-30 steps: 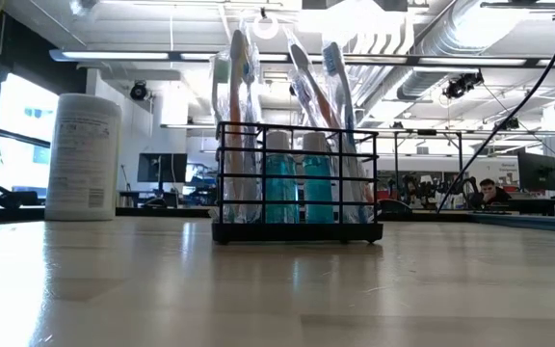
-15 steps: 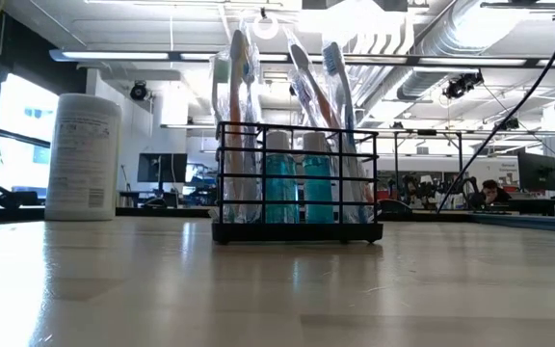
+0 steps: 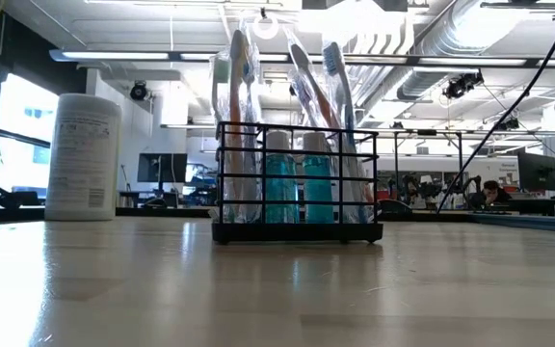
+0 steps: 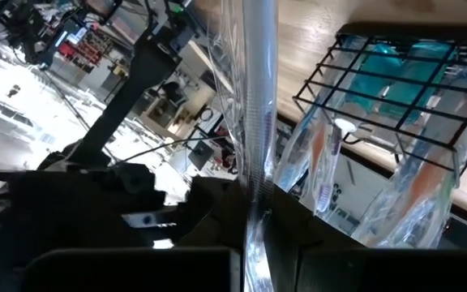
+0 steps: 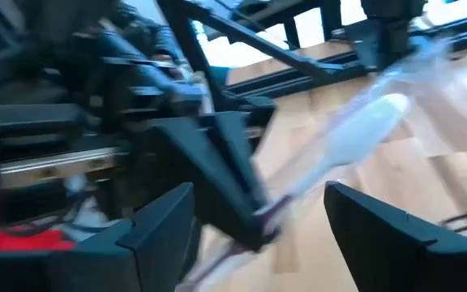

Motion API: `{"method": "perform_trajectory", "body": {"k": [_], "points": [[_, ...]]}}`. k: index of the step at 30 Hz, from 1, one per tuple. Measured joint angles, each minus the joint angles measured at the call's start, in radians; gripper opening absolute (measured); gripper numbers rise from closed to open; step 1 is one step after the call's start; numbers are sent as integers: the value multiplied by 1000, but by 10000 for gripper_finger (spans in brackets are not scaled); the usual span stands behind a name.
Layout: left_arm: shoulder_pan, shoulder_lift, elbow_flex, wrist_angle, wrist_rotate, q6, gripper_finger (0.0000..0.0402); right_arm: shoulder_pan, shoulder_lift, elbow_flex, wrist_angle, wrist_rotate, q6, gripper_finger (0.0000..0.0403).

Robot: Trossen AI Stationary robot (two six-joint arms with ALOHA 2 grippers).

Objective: Pick & Place toothbrushing station
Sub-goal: Put the purple toothbrush into the black wire organizer

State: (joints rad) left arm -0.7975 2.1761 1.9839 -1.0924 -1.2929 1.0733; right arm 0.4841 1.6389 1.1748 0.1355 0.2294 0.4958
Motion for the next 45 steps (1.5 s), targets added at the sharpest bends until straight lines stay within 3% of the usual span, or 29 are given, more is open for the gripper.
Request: {"method": "perform_trajectory", "body": {"k": [12, 16, 20, 27, 38, 42, 45], "points": [[-1, 0, 0, 3, 9, -3, 15, -47, 60, 0, 70, 15, -30, 269], [-1, 0, 0, 6, 18, -9, 15, -54, 70, 0, 84, -4, -74, 246], [-1, 0, 0, 6, 30, -25, 15, -53, 70, 0, 82, -1, -110, 186], [2, 0, -2, 2, 30, -18, 15, -51, 70, 1, 97, -16, -161, 23], [0, 1, -2, 26, 31, -91, 67, -47, 68, 1, 86, -30, -209, 10], [-3, 1, -2, 95, 25, -188, 84, -36, 69, -1, 72, 19, -228, 8], [-11, 1, -1, 194, -5, -144, 88, -31, 69, -1, 66, 74, -245, 8]]}}
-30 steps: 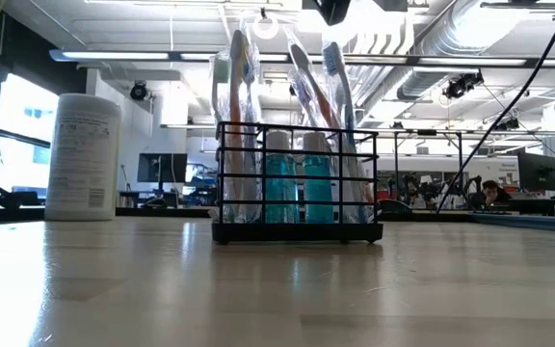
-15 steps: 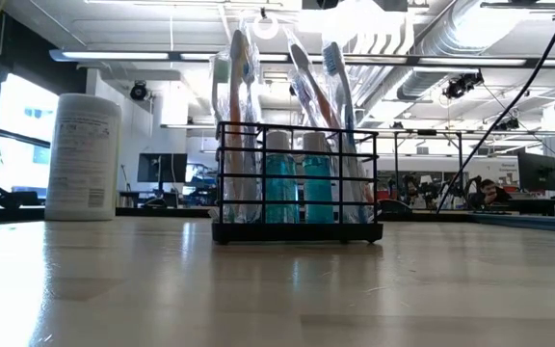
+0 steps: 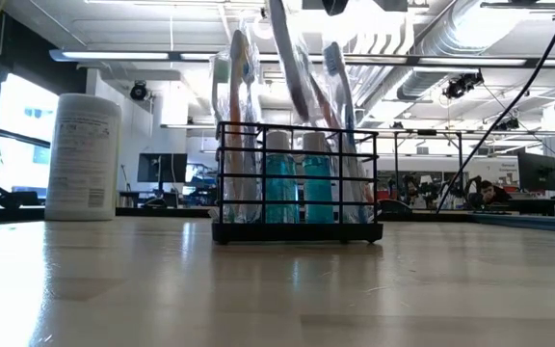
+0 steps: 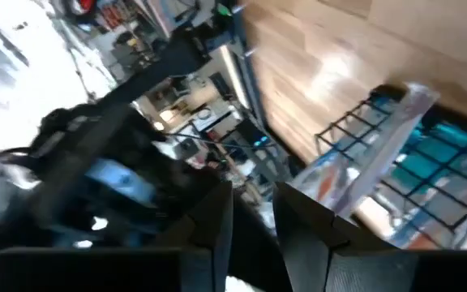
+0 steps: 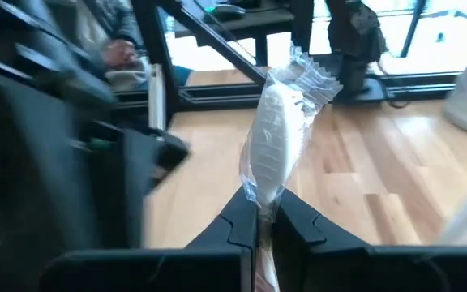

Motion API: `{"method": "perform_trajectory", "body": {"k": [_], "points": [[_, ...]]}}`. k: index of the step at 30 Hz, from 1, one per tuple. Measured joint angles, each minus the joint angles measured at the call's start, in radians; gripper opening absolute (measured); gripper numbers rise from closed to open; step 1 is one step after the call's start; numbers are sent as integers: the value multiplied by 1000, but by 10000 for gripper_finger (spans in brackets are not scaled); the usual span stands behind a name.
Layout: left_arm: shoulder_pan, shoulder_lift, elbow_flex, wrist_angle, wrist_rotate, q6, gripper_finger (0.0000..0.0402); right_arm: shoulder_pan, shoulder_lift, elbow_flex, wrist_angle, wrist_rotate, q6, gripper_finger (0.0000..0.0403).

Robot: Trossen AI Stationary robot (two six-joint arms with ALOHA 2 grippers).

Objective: Pick & Place toothbrushing station
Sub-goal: Put the purple toothbrush into the black wire organizer

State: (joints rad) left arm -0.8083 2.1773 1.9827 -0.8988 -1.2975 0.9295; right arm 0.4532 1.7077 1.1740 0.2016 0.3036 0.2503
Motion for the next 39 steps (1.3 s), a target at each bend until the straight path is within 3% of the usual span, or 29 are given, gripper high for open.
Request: {"method": "perform_trajectory", "body": {"k": [4, 8, 12, 18, 21, 28, 34, 39], "points": [[-30, 0, 0, 109, -48, 76, 89, 17, -6, 0, -30, 46, -5, 8], [-60, -18, 0, 128, -114, -78, 90, 44, -8, 0, -44, 121, -33, 8], [-71, -94, 0, -26, -55, -445, 90, 83, -21, 0, -39, 197, -68, 8], [-42, -241, 1, -298, 308, -1134, 90, 169, -39, 1, -18, 314, -141, 8], [-11, -282, -24, -331, 353, -1298, 90, 214, -39, 0, 22, 379, -215, 8], [37, -296, -87, -227, 479, -1335, 90, 280, -40, 0, 180, 353, -331, 8], [37, -295, -156, 137, 546, -1079, 90, 311, -40, 0, 230, 372, -402, 8], [37, -295, -194, 294, 552, -982, 90, 313, -40, 0, 228, 375, -405, 8]]}}
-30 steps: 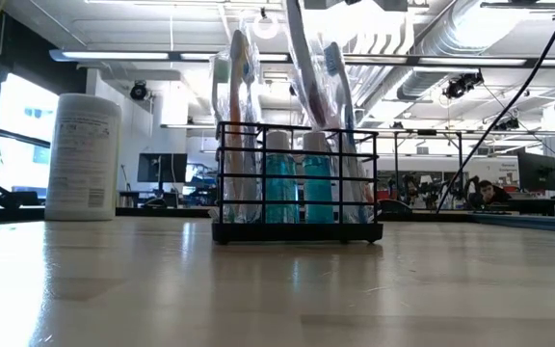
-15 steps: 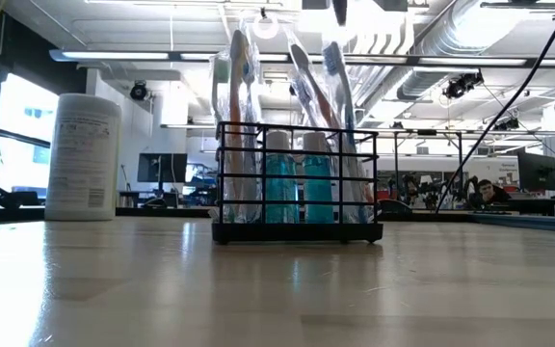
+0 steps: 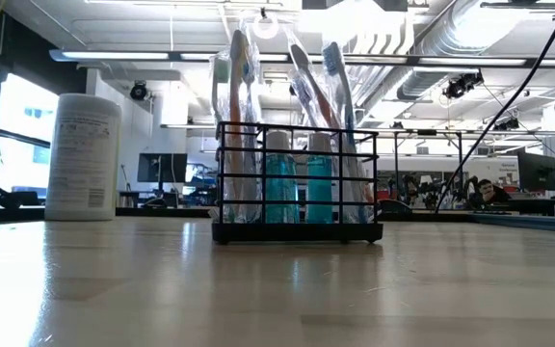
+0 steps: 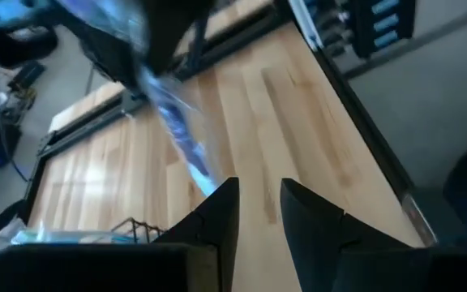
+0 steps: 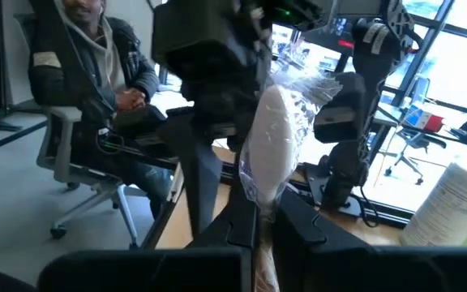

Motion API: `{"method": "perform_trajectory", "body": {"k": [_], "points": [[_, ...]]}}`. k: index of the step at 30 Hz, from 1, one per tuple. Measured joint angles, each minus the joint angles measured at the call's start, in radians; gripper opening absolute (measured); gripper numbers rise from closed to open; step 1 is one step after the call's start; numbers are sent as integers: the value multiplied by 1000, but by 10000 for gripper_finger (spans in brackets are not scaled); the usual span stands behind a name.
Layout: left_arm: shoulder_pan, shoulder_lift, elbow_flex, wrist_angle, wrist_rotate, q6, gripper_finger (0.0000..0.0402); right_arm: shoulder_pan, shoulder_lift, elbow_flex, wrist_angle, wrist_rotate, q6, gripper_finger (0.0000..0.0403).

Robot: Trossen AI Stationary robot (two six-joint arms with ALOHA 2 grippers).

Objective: Pick & Place toothbrushing station
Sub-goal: Put the purple toothbrush into the black wire organizer

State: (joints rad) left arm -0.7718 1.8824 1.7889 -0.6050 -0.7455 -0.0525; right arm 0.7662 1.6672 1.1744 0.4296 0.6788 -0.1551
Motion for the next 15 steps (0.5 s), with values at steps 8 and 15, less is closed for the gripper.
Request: {"method": "perform_trajectory", "body": {"k": [8, 15], "points": [[54, 0, -1, 117, -31, -30, 90, 13, 0, 0, 32, -23, -52, 8], [81, 1, -1, 89, -20, -57, 90, 26, 0, 0, 31, -23, -60, 8]]}}
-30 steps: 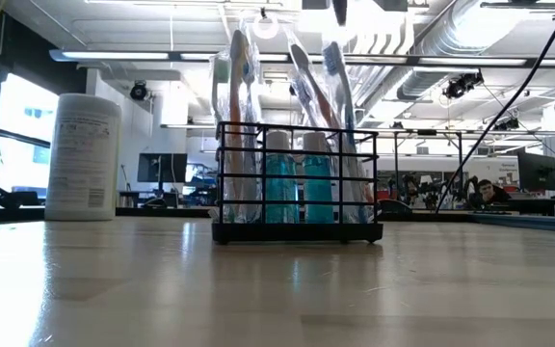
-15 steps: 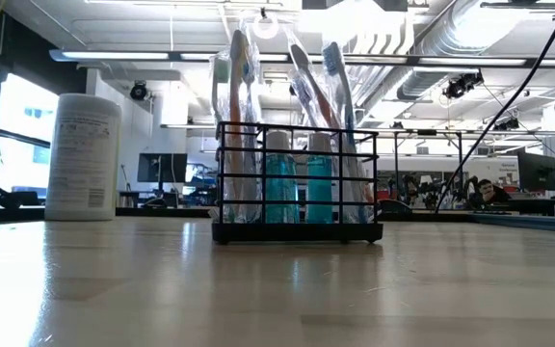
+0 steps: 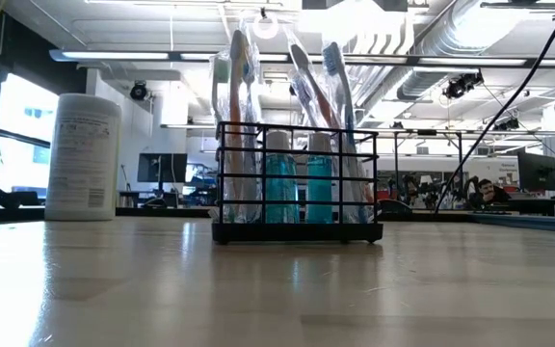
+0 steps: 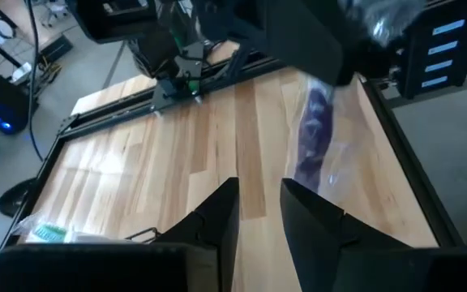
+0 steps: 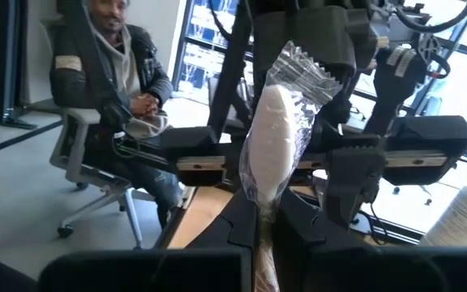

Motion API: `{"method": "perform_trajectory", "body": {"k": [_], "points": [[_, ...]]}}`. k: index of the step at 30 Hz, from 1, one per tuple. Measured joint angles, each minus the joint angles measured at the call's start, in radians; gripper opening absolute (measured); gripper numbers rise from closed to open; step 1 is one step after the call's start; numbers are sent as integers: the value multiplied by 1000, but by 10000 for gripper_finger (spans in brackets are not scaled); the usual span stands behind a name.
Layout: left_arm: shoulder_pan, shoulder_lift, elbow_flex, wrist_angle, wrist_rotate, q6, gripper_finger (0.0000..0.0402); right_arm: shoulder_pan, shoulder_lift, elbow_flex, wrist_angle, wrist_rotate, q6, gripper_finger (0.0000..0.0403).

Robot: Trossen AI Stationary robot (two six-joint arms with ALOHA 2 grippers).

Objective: Pick & Place toothbrushing station
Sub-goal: Put the purple toothbrush into the black wire organizer

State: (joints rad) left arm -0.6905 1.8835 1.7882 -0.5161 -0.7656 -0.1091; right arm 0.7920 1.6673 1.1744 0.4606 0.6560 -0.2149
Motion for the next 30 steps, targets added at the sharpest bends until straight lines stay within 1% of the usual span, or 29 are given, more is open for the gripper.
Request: {"method": "perform_trajectory", "body": {"k": [9, 12, 15, 19, 23, 26, 30], "points": [[-4, 0, 0, -10, 6, 1, 91, 0, 0, 0, -3, 0, 0, 8], [-3, 0, 0, -9, 24, 0, 94, 0, 0, 0, -3, 0, -1, 8], [-3, 0, 0, -9, 28, 0, 114, 0, 0, 0, -2, 0, -10, 8], [-3, 0, 0, -6, 32, 0, 163, 0, 0, 0, -1, 15, -18, 8], [-3, 0, 0, 47, 33, 0, 202, 0, 0, 0, -1, 18, -23, 8], [-3, 0, 1, 55, 34, 7, 217, 0, 0, 0, -1, 18, -26, 8], [-2, 0, 1, 42, 41, 12, 221, -2, 0, 0, -1, 22, -30, 8]]}}
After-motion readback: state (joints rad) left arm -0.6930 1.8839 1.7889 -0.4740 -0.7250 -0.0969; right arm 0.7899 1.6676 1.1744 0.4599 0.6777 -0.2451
